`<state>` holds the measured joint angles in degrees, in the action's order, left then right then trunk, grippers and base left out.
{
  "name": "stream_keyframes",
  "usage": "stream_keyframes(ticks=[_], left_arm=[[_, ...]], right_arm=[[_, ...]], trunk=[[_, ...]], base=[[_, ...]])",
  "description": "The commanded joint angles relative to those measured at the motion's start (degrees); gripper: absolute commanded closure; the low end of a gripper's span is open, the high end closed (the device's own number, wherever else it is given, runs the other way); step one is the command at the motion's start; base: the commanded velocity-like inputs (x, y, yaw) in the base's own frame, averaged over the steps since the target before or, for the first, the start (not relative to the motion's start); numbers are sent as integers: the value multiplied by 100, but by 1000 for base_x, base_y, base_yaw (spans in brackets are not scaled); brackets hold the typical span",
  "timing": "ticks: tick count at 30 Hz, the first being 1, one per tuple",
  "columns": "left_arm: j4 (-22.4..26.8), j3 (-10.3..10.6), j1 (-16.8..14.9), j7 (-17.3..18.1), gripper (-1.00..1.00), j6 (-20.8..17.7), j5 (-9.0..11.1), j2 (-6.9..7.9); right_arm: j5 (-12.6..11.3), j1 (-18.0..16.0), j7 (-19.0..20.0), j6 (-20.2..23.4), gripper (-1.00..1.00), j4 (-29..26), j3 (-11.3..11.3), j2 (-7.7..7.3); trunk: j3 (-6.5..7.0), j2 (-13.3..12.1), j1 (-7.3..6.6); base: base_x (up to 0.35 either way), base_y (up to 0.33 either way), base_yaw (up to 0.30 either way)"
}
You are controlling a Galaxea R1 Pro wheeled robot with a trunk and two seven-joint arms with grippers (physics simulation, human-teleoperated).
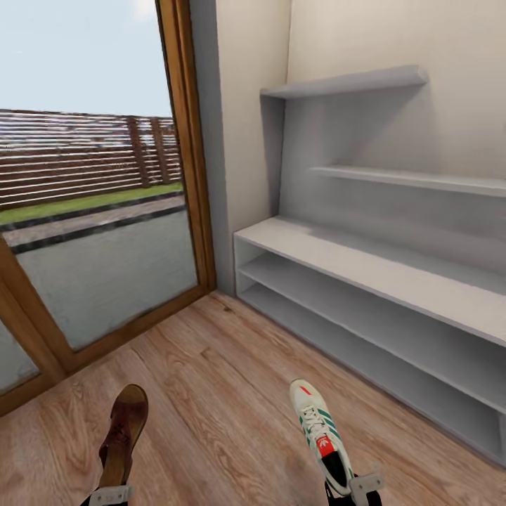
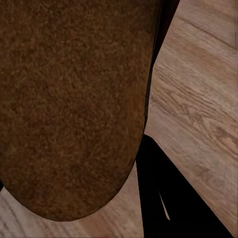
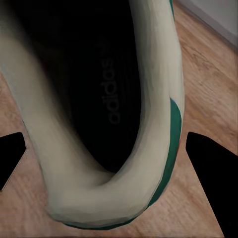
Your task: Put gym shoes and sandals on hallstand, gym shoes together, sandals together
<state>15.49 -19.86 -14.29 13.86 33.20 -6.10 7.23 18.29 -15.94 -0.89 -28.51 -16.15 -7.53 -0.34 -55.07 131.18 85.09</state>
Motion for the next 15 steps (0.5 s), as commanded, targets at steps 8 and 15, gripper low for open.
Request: stream_keyframes(ticks=[8,15], left_arm=[[-3,-53,-3,11,100,20,-75,-2],[-3,-53,-3,11,100,20,-75,-2]], right_arm=[[60,-4,-8,-21,100,7,-38,5],[60,-5,-8,-16,100,7,-38,6]], trunk=[[13,2,-1],[28,2,-1]], base=[[127,246,-300],[22,27,-300]])
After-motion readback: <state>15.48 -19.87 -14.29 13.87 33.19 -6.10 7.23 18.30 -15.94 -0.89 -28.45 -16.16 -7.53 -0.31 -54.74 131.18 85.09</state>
